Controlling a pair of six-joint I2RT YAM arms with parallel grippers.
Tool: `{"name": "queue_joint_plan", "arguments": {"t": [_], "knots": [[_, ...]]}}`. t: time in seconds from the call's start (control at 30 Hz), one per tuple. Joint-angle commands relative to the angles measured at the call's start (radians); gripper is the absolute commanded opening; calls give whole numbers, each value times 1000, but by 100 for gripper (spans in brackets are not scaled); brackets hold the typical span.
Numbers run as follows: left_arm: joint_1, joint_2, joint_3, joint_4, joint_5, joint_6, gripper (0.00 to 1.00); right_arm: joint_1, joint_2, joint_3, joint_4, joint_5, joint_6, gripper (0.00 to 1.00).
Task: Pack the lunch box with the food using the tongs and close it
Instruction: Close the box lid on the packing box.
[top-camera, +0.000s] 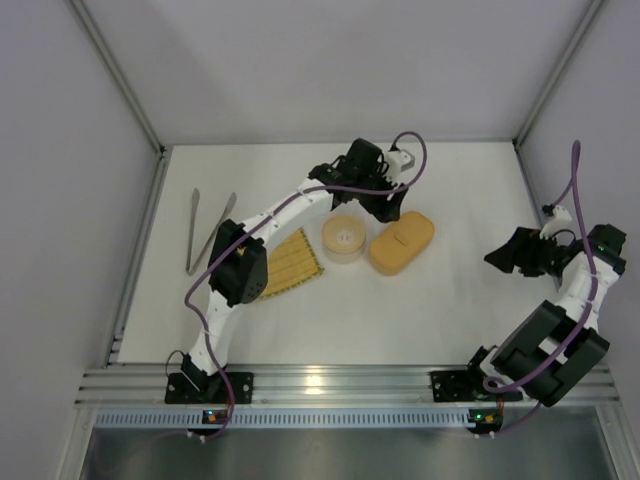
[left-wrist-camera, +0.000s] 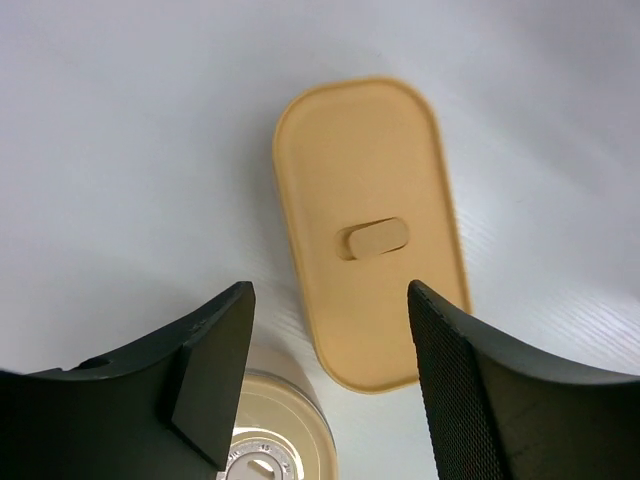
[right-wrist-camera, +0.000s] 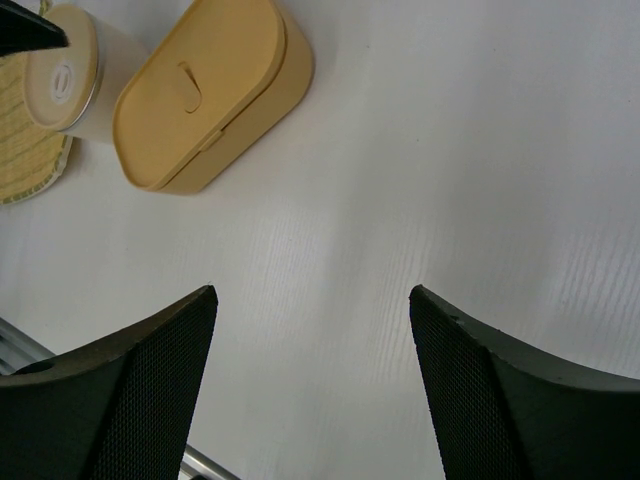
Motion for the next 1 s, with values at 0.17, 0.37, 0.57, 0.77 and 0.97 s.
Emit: {"name": "queue_joint_plan", "arguments": {"t": [0.17,0.37,0.57,0.77,0.97], "knots": [[3,-21,259,-379,459,469,68,36,-13,-11,84,-42,8,77],[3,-20,189,-480,588,848,70,41,-5,-8,91,-38,20,77],[3,35,179,-374,597,931,73,43,-13,-12,88,-32,20,77],[8,81,150,-259,625,882,73,108,-57,-1,51,-9,-15,76],[61,-88,-121,170,573,498,73,448,-177,-38,294,239,221,72]]}}
